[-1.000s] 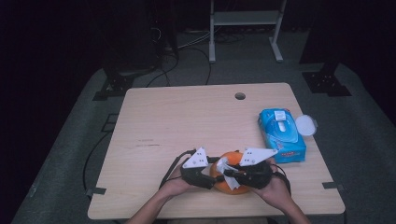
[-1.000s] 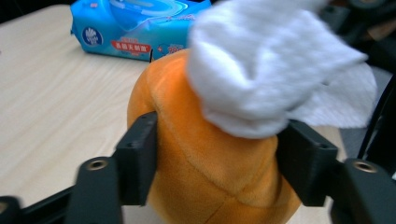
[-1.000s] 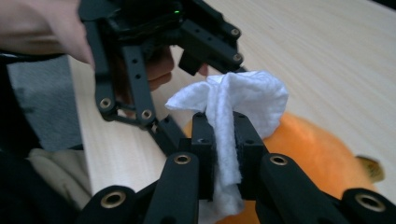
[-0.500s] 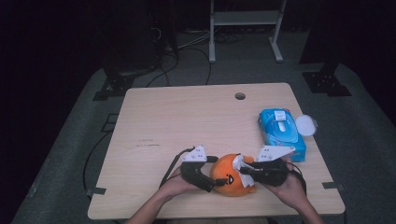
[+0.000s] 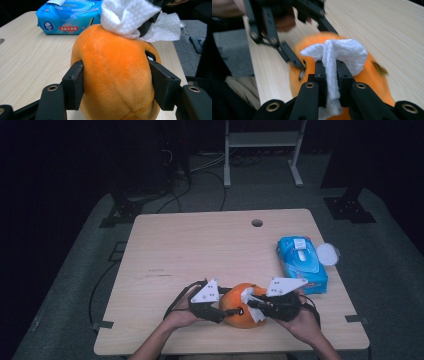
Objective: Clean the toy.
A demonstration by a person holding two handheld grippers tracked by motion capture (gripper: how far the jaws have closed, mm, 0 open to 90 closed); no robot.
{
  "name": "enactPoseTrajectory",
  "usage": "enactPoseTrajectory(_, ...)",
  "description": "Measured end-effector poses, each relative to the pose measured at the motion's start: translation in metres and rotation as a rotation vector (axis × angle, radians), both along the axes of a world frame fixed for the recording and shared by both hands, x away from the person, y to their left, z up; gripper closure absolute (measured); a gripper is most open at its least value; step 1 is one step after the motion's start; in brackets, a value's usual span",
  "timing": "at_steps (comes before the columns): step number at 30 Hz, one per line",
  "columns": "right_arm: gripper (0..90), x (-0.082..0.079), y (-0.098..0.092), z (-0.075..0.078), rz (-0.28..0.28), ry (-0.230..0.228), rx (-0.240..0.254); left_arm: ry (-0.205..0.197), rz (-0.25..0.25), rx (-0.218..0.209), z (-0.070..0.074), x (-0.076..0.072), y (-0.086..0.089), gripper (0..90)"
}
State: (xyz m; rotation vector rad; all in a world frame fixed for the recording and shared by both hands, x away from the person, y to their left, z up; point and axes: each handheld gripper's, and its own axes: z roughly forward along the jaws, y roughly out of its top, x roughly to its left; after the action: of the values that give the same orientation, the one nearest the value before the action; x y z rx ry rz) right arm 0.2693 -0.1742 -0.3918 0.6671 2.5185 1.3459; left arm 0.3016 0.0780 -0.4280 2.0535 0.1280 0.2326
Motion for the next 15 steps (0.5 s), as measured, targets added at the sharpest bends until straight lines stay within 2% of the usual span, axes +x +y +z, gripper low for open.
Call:
enactPoseTrajectory(1, 81.2, 0.000, 0.000, 0.000, 0.000, 0.000, 0.000, -0.004, -0.008, 0.004, 0.000, 0.000, 0.000, 35.8)
enactPoseTrajectory(2, 81.2, 0.003, 0.005, 0.002, 0.024, 0.010, 0.034, -0.015, -0.022, 0.012, 0.000, 0.000, 0.000, 35.8)
enactPoseTrajectory(4, 81.1, 0.007, 0.007, 0.004, 0.024, -0.002, 0.033, -0.016, -0.024, 0.021, -0.001, -0.001, 0.002, 35.7)
enactPoseTrajectory(6, 81.0, 0.014, 0.003, 0.004, 0.005, 0.001, 0.042, 0.015, -0.013, 0.005, -0.003, 0.001, 0.003, 34.7)
enactPoseTrajectory(7, 81.0, 0.017, 0.000, 0.002, -0.016, 0.002, 0.042, 0.031, -0.003, 0.002, -0.004, 0.002, 0.004, 32.6)
enactPoseTrajectory(8, 81.0, 0.017, 0.000, 0.002, -0.016, 0.002, 0.042, 0.031, -0.003, 0.002, -0.004, 0.002, 0.004, 28.3)
enactPoseTrajectory(9, 81.0, 0.023, -0.007, -0.005, -0.046, 0.026, 0.057, 0.079, 0.023, -0.016, -0.004, 0.006, 0.006, 24.3)
enactPoseTrajectory(10, 81.0, 0.024, -0.011, -0.009, -0.062, 0.032, 0.055, 0.079, 0.023, -0.016, -0.004, 0.006, 0.006, 21.3)
enactPoseTrajectory(11, 81.0, 0.025, -0.014, -0.012, -0.078, 0.038, 0.055, 0.143, 0.040, -0.064, -0.002, 0.008, 0.007, 17.9)
enactPoseTrajectory(12, 81.0, 0.026, -0.018, -0.014, -0.091, 0.045, 0.063, 0.143, 0.040, -0.064, -0.002, 0.008, 0.007, 15.1)
enactPoseTrajectory(13, 81.0, 0.026, -0.022, -0.015, -0.100, 0.055, 0.077, 0.187, 0.054, -0.105, 0.001, 0.006, 0.006, 13.5)
enactPoseTrajectory(15, 81.0, 0.025, -0.027, -0.016, -0.113, 0.068, 0.100, 0.186, 0.076, -0.092, 0.001, 0.003, 0.000, 12.2)
